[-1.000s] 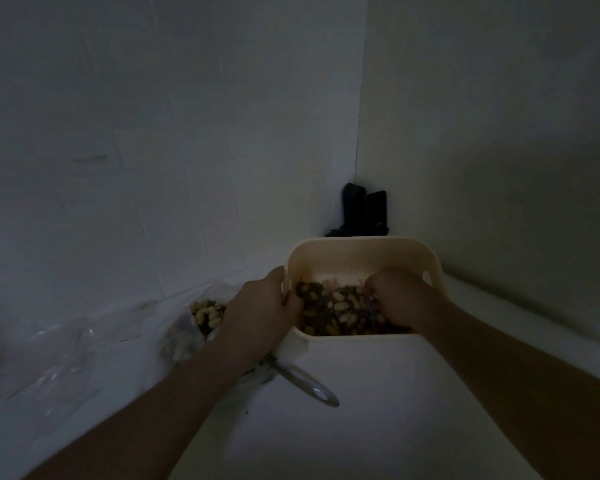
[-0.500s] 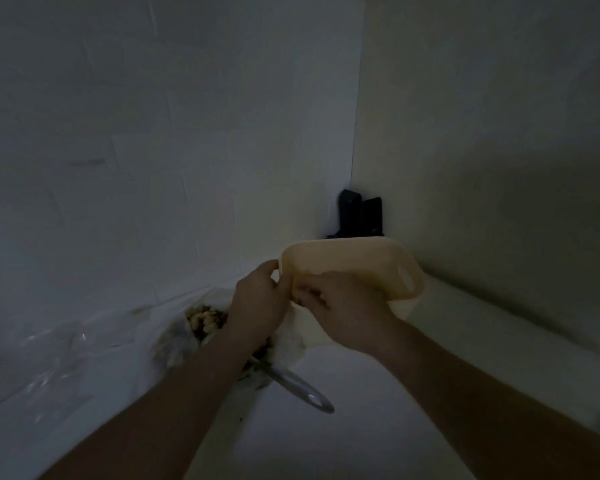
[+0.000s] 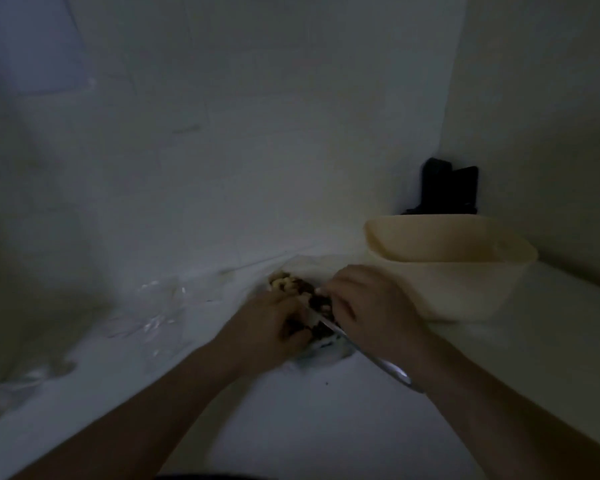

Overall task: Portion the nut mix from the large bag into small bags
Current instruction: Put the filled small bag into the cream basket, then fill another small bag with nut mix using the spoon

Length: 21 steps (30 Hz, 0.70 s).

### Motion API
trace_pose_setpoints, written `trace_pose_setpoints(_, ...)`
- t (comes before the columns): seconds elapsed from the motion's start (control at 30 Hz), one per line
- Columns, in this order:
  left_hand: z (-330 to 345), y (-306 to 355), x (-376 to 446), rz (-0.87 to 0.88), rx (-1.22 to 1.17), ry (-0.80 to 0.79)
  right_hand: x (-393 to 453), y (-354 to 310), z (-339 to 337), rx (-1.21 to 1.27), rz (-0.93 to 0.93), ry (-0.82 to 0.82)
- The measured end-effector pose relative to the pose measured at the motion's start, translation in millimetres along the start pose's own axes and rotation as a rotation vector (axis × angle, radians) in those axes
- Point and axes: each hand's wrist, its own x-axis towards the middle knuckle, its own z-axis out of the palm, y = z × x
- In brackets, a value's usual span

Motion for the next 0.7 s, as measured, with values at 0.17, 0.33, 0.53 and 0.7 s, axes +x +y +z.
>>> trace_pose_setpoints(0.17,-4,-19,-29,-0.033,0.216,-0.143,-4,6,48,0.083,0.107,-0.368)
trace_pose_setpoints(0.33,-21,-32,-50,-0.347,0.471,-0.035,4,17,55,-0.053,0.219,-0.434)
trace_pose_setpoints(0.53,-27,-37,-42,-0.629,0.046,-0.234,10,4,59,-0.076,0.301,-0.538)
trace_pose_setpoints(0.7,-38,-33,-17,-0.619,-0.147,-0.050,10,-5,61,-0.143,0.293,-0.727)
